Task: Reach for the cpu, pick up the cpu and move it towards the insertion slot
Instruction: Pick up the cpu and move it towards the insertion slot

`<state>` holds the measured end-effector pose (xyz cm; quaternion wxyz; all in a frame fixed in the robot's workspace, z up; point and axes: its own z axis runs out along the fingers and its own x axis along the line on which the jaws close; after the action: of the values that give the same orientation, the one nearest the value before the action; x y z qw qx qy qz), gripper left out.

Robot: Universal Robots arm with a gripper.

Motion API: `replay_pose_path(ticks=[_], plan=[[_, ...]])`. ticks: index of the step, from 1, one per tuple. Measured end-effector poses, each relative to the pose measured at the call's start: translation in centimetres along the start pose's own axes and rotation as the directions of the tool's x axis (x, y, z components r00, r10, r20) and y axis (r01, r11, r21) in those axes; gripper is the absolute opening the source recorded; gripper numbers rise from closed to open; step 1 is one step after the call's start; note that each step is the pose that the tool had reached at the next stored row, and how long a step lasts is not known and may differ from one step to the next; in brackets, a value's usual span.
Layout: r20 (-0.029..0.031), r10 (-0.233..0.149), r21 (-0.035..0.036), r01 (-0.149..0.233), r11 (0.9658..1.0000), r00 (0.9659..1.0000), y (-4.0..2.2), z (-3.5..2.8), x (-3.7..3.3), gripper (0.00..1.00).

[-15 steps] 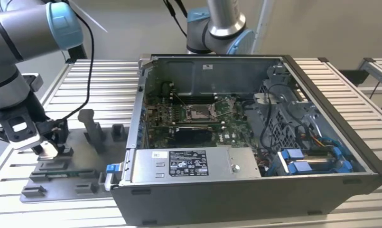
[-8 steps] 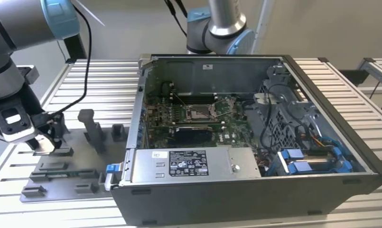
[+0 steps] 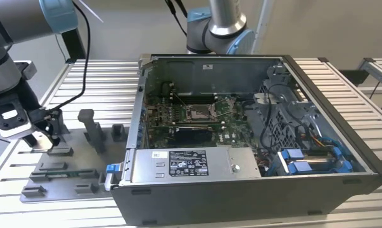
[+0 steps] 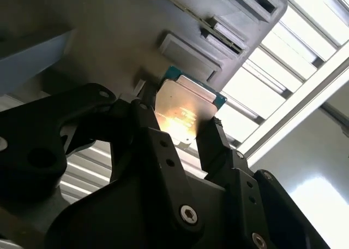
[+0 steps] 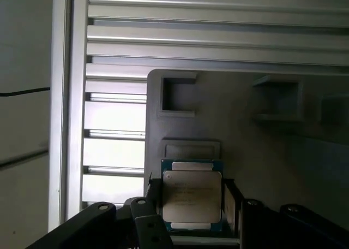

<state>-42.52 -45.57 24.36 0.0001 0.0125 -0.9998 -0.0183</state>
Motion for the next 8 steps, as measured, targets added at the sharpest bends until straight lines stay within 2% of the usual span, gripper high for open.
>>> replay_pose_path(ticks=[8], plan=[[-0.0001,0.000,0.0001,0.000,1.0000,1.0000,0.03,-0.87,0.00,0.00]])
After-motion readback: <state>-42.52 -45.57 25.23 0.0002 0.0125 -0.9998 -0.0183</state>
